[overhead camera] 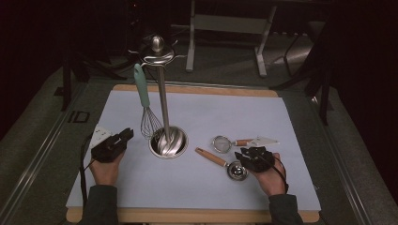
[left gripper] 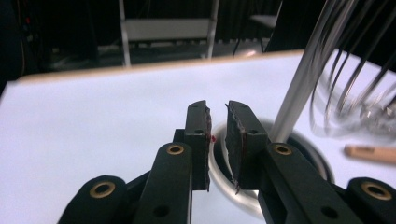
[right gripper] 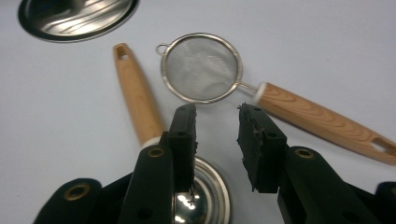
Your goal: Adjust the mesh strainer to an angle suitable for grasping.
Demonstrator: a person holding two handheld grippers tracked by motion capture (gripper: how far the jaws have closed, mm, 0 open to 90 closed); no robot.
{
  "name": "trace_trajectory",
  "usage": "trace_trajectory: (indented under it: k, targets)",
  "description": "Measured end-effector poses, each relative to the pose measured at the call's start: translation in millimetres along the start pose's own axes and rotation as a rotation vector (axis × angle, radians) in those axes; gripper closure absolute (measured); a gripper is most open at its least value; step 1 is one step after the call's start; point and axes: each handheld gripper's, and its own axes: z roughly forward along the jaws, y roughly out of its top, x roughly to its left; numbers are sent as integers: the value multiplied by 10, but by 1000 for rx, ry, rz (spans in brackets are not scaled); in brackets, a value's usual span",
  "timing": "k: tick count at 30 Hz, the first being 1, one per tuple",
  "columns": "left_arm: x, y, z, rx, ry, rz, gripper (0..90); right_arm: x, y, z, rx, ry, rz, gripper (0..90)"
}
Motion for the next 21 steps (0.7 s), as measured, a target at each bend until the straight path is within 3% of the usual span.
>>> trace_trajectory:
  k: [7, 11, 14, 21]
  targets:
    - [17, -251, 12, 68, 5, -1, 777, -153, 18, 20, 13, -32, 18, 676]
    - [70, -407, 2, 88, 2, -59, 774, -287, 3, 32, 31, -54, 37, 675]
    - [87, -424, 11, 95, 0, -74, 755, -399, -31, 39, 48, -79, 54, 678]
    - [64, -432, 2, 138, 1, -60, 717, -552, -145, 78, 107, -108, 85, 846]
